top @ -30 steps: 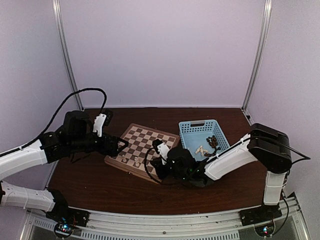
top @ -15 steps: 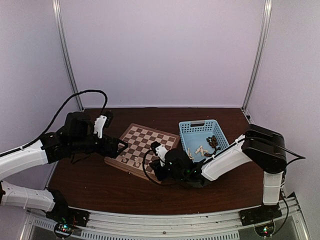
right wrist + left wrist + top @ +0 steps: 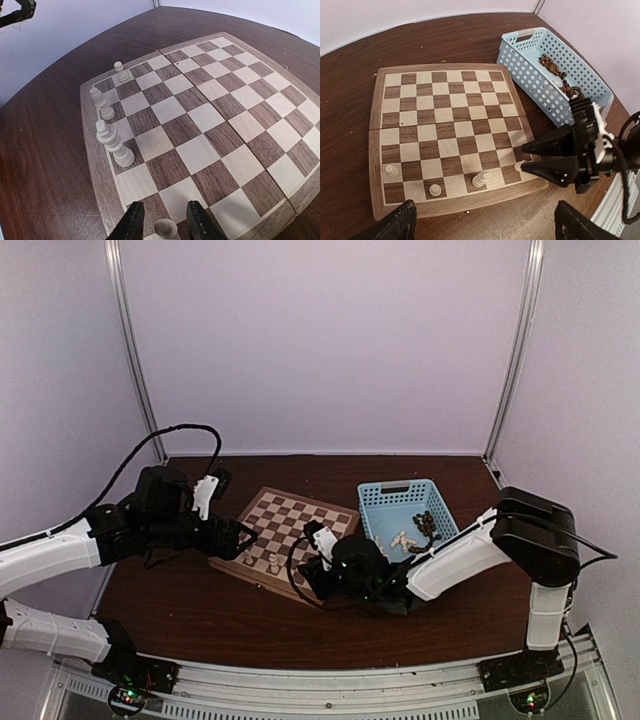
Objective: Set up the chess pieces on the board
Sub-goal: Place the chess piece on the chessboard.
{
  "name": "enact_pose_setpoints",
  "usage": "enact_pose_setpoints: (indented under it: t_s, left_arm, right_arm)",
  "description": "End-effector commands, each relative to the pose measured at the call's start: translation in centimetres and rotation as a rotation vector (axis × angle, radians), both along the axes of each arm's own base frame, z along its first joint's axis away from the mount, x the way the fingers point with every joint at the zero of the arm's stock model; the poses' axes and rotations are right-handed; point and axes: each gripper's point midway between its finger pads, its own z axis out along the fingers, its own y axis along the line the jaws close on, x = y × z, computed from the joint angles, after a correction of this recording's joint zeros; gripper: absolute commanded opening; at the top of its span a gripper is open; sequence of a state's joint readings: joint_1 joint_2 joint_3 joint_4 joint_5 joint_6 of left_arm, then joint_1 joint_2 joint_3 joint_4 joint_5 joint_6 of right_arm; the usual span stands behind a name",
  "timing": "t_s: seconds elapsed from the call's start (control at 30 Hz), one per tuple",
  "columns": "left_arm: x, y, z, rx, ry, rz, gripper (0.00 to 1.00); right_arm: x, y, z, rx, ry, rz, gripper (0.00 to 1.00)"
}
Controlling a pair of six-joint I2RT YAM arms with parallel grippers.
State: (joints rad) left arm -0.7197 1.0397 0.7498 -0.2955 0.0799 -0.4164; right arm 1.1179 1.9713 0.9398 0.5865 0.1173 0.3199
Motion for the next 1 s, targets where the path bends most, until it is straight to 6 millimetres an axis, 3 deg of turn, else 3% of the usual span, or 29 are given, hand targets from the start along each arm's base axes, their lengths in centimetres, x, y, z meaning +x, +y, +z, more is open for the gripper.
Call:
enact_pose_setpoints:
  t_s: [0.0,0.1,0.23,0.43,0.57,0.73,0.8,0.97]
  left_arm:
    - [0.0,-0.8,0.1,0.020,0.000,-0.062,0.96]
    - [0.1,-1.3,-0.2,0.042,0.028,-0.083,0.91]
    - [0.0,-2.8,-1.0,0.072,0.080,-0.120,0.88]
    - [-0.9,-6.3,-2.3,0.198,0.113,-0.160,0.86]
    - [-0.8,-8.1,-4.1,0.310,0.139,-0.150,0.78]
    - [-0.5,-11.1,-6.2,0.389,0.181,-0.157,0.74]
    - [-0.3,-12.0,-7.2,0.425,0.210,-0.160,0.64]
    - [0.5,-12.9,-9.5,0.519,0.249,-0.138,0.60]
  right_arm:
    - [-0.2,-0.7,4.2,0.045,-0.046,-0.017,0.35]
    - [0.3,-2.4,6.6,0.043,-0.065,-0.048,0.38]
    - [3.0,-6.1,9.0,0.046,-0.024,-0.067,0.40]
    - [6.5,-13.0,10.4,-0.082,-0.044,-0.165,0.40]
    - [8.4,-16.3,11.8,-0.114,-0.076,-0.220,0.40]
    - [9.8,-18.4,12.2,-0.112,-0.154,-0.288,0.40]
    - [9.7,-19.0,11.1,-0.102,-0.168,-0.310,0.41]
    - [9.5,-19.5,9.8,-0.073,-0.178,-0.331,0.40]
